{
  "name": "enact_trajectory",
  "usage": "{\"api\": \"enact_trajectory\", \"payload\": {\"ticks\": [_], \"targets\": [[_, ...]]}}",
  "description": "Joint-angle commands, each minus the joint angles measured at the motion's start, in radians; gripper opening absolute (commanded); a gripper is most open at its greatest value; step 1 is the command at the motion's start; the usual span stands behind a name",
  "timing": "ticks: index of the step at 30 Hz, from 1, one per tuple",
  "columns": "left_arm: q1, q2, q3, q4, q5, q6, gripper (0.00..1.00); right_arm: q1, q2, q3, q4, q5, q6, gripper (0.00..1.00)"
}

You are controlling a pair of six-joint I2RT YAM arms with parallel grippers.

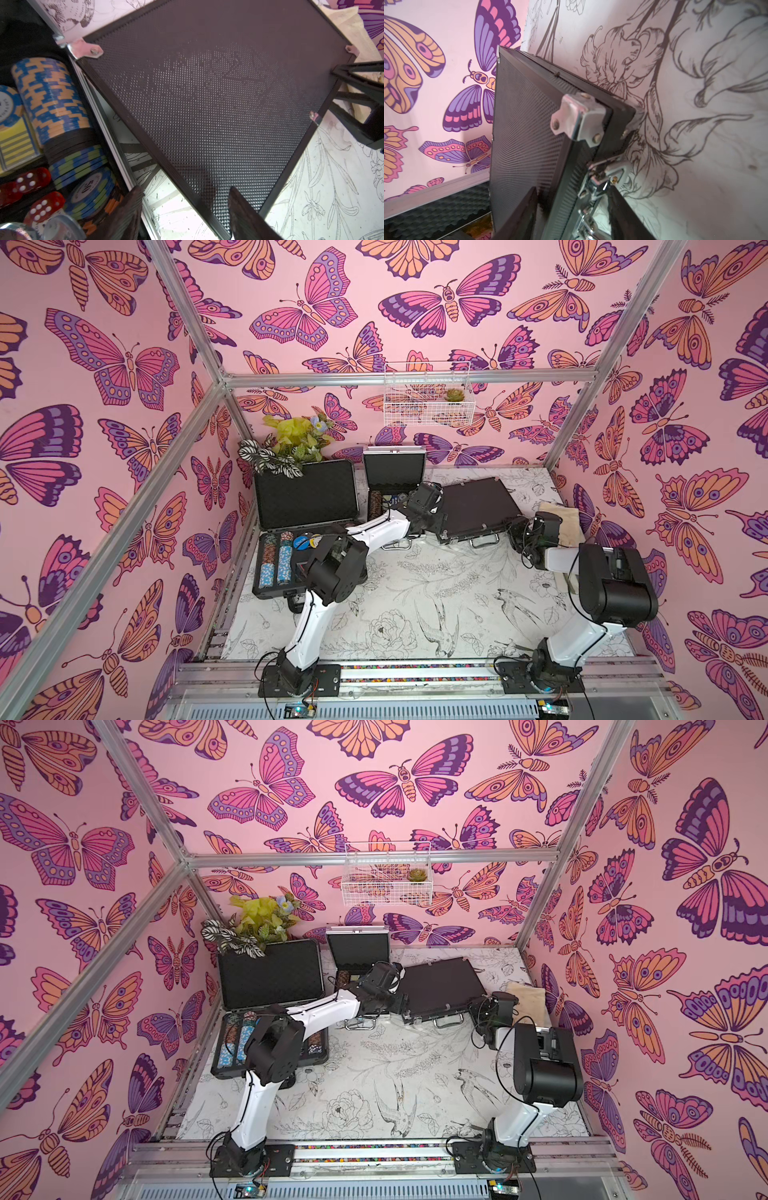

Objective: Close the poker set cases
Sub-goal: Fasten the fastener on the poker set case.

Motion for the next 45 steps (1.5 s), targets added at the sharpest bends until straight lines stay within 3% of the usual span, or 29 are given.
{"api": "enact_trajectory", "payload": {"ticks": [1, 8, 12, 16, 21, 32, 45], "targets": [[0.003, 0.018, 0.015, 0.004, 0.01, 0.005, 0.66, 0.005, 0.031, -0.019, 0.006, -0.006, 0.028, 0.52], [0.008, 0.009, 0.017, 0.0, 0.01, 0.009, 0.66, -0.007, -0.056, 0.015, -0.12, -0.041, -0.06, 0.52], [0.008, -0.008, 0.013, -0.01, 0.008, 0.008, 0.67, -0.004, -0.151, 0.061, -0.336, -0.027, -0.218, 0.53], [0.008, -0.033, 0.006, -0.02, 0.008, -0.014, 0.69, 0.022, -0.263, 0.056, -0.481, -0.002, -0.333, 0.46], [0.008, -0.109, -0.041, -0.021, -0.005, -0.032, 0.7, 0.127, -0.334, 0.03, -0.604, 0.047, -0.452, 0.38], [0.027, -0.249, -0.145, -0.017, -0.044, -0.045, 0.71, 0.357, -0.219, 0.117, -0.721, 0.24, -0.597, 0.34], [0.042, -0.261, -0.167, -0.013, -0.025, -0.061, 0.71, 0.398, -0.077, 0.179, -0.649, 0.269, -0.647, 0.34]]}}
